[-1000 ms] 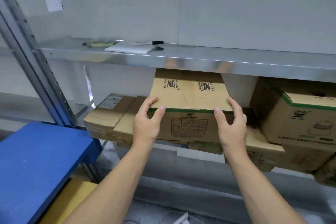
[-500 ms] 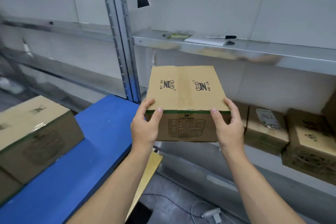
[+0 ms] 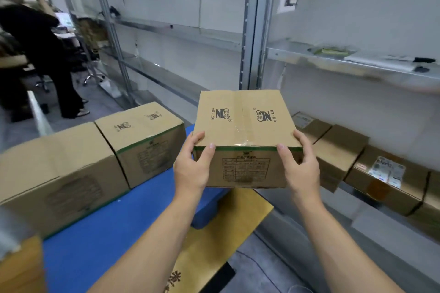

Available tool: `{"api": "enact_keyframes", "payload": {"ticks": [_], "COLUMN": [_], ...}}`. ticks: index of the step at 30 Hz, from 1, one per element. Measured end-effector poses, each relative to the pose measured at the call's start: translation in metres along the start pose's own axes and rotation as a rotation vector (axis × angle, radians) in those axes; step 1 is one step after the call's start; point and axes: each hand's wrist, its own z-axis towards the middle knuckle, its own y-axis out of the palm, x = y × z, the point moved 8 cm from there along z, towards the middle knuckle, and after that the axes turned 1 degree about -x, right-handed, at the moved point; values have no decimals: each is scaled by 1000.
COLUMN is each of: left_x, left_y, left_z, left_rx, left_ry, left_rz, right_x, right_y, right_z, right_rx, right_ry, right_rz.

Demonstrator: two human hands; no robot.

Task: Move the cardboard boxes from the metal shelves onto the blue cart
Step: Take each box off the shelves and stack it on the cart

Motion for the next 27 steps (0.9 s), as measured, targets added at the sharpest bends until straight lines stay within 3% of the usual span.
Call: {"api": "enact_keyframes", "payload": {"ticks": [10,27], "left_x": [-14,-66], "left_y": [-13,36], "left_z": [37,149], "left_rx": [94,250], "left_ry": [-8,-84], "left_rz": [56,156], "right_x": [6,75], "right_y": [49,162], "right_z": [40,214], "right_rx": [-85,-347], "right_ry": [-4,86], "right_rz": [47,177]}}
